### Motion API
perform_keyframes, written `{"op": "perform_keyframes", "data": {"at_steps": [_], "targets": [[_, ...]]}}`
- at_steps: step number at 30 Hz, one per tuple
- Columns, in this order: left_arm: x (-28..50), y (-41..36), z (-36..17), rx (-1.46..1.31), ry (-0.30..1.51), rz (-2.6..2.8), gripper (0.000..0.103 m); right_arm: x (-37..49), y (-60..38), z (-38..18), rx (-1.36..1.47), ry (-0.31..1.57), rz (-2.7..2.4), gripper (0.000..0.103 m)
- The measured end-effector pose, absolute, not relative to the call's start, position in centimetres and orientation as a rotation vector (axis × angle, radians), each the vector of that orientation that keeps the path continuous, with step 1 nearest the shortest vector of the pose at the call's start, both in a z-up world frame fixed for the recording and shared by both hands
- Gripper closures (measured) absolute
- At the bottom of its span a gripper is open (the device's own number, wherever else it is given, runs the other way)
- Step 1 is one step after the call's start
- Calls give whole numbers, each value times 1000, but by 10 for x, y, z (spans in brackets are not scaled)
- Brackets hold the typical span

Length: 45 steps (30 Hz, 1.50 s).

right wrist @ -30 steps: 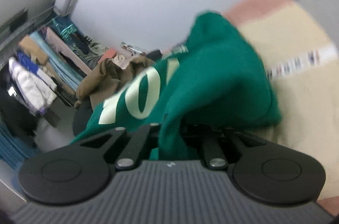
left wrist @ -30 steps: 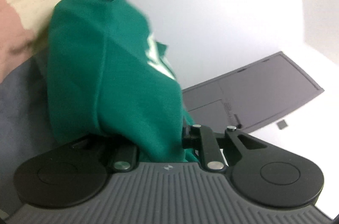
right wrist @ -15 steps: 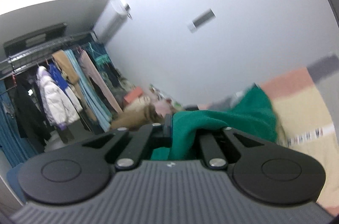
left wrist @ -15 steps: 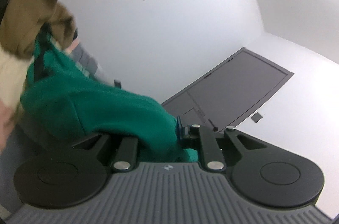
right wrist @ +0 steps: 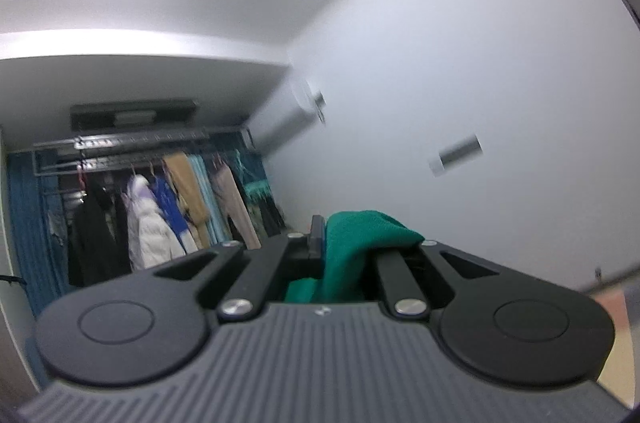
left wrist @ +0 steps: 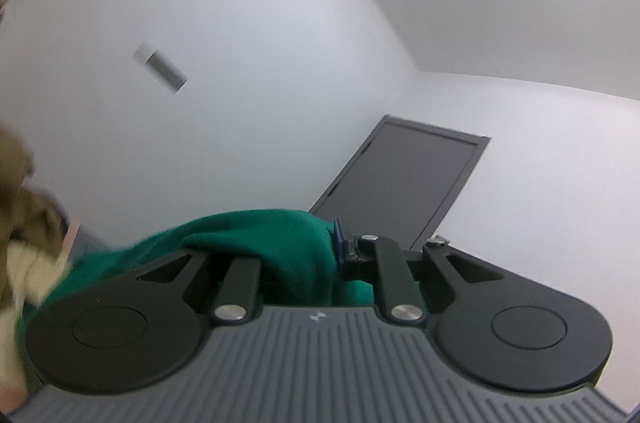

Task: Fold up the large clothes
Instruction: 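Lift the hoodie with both grippers and shake it out in the air, then lay the hoodie flat on the bed and open both grippers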

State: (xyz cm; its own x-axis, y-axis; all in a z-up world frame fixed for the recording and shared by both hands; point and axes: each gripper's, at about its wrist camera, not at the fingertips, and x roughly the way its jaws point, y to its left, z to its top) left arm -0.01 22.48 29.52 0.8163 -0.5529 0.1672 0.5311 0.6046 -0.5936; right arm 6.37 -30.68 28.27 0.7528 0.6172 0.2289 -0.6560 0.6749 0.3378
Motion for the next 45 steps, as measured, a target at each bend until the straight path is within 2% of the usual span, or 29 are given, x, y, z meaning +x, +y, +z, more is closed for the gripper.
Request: {"op": "perform_keyframes", "data": {"at_steps": [6, 9, 12, 25, 30, 38, 45], "targets": [[4, 213, 373, -584, -9, -633, 84, 76, -302, 362, 322, -220, 665, 97], [33, 206, 374, -589, 29, -612, 84, 101, -297, 370, 275, -202, 607, 97], [74, 194, 350, -563, 76, -567, 84, 144, -291, 354, 253, -113, 537, 97], [324, 157, 111, -503, 377, -364, 84, 333, -284, 124, 296, 159, 296, 96], [400, 160, 37, -512, 480, -328, 84, 411, -280, 42, 293, 278, 264, 96], [475, 165, -46, -479, 629, -267, 84, 491, -268, -53, 241, 415, 239, 96], [502, 161, -84, -439, 710, -220, 84, 535, -251, -98, 231, 526, 217, 94]]}}
